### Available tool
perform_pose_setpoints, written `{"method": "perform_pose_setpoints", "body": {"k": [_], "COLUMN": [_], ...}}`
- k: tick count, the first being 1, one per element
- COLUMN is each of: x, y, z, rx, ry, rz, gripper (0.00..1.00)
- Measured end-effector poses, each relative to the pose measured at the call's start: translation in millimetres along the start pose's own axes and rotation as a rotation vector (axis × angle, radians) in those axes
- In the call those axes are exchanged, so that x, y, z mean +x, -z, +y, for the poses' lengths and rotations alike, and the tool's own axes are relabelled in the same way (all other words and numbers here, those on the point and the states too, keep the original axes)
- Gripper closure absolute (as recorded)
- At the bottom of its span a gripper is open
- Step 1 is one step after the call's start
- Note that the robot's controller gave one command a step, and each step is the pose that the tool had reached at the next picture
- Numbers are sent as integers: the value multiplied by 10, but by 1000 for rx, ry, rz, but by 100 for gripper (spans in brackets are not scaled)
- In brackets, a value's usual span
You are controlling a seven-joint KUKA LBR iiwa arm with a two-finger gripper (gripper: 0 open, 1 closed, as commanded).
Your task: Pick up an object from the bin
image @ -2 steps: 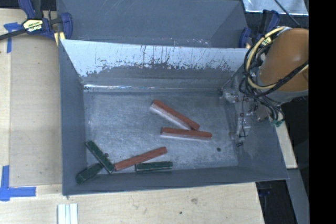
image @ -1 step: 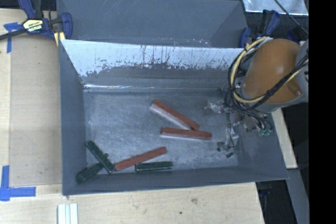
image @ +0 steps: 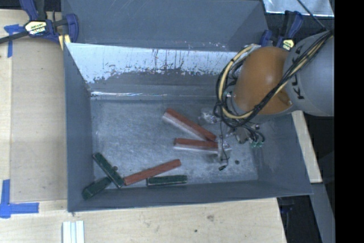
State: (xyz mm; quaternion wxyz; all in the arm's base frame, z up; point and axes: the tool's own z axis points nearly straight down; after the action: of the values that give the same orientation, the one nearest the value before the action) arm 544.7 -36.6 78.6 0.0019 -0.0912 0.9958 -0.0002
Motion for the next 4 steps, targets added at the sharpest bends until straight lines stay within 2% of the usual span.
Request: {"method": "perform_pose_setpoints", "body": {"k": [1, 2, 3, 4], "x": [138, 138, -244, -244], "y": [-70, -70, 962, 962], "z": [-352, -352, -781, -780], "rx": [1, 1, 1, 0], "ry": [-111, -111, 160, 160], "rz": [3, 3, -1, 0], "gripper": [100, 100, 100, 100]}}
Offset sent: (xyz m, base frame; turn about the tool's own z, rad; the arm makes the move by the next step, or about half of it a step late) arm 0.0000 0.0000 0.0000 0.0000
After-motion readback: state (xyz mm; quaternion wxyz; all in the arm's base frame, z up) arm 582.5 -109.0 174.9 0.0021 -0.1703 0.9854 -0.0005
